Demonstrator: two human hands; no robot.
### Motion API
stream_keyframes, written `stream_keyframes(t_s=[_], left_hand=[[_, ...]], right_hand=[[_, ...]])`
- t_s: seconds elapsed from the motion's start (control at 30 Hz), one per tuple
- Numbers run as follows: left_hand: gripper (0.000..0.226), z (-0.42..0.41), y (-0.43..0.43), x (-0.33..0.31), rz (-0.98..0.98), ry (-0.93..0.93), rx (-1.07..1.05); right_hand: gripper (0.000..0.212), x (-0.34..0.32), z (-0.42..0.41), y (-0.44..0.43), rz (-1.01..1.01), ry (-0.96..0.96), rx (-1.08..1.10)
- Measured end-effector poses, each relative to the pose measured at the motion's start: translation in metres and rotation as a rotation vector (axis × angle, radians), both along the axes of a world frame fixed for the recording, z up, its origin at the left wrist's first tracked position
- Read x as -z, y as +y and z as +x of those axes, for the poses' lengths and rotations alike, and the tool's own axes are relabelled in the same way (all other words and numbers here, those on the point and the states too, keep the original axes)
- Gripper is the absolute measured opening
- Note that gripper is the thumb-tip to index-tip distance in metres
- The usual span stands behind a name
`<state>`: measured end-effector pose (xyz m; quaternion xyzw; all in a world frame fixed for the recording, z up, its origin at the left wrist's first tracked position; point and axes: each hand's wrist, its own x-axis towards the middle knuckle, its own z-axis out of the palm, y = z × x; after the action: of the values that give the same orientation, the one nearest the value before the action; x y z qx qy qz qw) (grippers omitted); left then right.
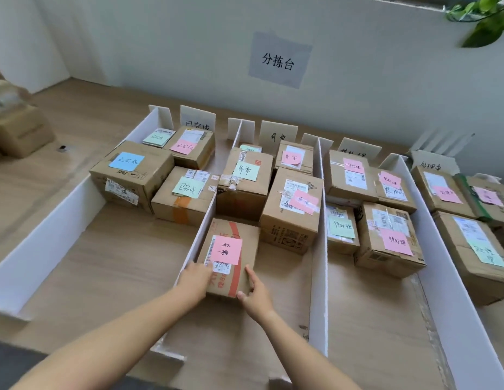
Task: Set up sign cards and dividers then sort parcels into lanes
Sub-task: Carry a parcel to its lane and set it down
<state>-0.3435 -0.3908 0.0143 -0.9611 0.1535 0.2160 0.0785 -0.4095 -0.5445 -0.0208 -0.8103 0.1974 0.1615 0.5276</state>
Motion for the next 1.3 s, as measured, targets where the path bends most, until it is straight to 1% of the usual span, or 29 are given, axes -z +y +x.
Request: stream_keyframes(t_s=[0.03,0.1,0.17,0.27,0.37,0.47,0.53,0.6,0.7,0.83,0.93,1.03,1.13,1.3], left_hand=[[0.068,-0.006,0.001,0.001,0.006,0.007,-0.009],[0.066,-0.020,0.002,0.001,-0.002,-0.005,-0.034],[0.061,-0.032,0.000,0.001,-0.015,-0.042,-0.019],[0.056,-0.050,0.005,-0.006,-0.034,-0.137,0.003],[0.060,-0.060,0.020,-0.025,0.004,-0.277,0.063],[0.057,-0.072,0.042,-0.047,0.087,-0.366,0.039],[0.061,-0.081,0.059,-0.056,0.145,-0.395,-0.024],[0.069,-0.091,0.078,-0.062,0.176,-0.404,-0.109],[0.082,-0.107,0.108,-0.071,0.231,-0.418,-0.198],[0.094,-0.130,0.149,-0.082,0.301,-0.397,-0.368],[0.096,-0.142,0.181,-0.089,0.218,-0.406,-0.546],[0.098,-0.150,0.208,-0.089,0.175,-0.435,-0.645],[0.096,-0.154,0.228,-0.089,0.137,-0.472,-0.714],[0.094,-0.152,0.261,-0.094,0.083,-0.509,-0.751]], right_hand=[[0.073,-0.003,0.000,0.000,-0.045,0.009,-0.033],[0.073,-0.009,0.002,0.001,-0.140,0.026,-0.087],[0.072,-0.015,0.006,0.000,-0.223,0.025,-0.117],[0.063,-0.027,0.003,0.006,-0.326,-0.003,-0.152],[0.052,-0.041,0.000,0.012,-0.444,-0.105,-0.204],[0.046,-0.054,-0.003,0.023,-0.528,-0.289,-0.311],[0.044,-0.064,-0.005,0.035,-0.548,-0.375,-0.400],[0.042,-0.072,-0.006,0.048,-0.574,-0.423,-0.497],[0.043,-0.084,-0.005,0.070,-0.561,-0.496,-0.608],[0.046,-0.097,-0.010,0.104,-0.532,-0.559,-0.699],[0.048,-0.106,-0.017,0.132,-0.457,-0.553,-0.704],[0.050,-0.109,-0.021,0.158,-0.415,-0.559,-0.766],[0.052,-0.114,-0.016,0.184,-0.438,-0.585,-0.811],[0.054,-0.126,-0.003,0.227,-0.497,-0.624,-0.862]])
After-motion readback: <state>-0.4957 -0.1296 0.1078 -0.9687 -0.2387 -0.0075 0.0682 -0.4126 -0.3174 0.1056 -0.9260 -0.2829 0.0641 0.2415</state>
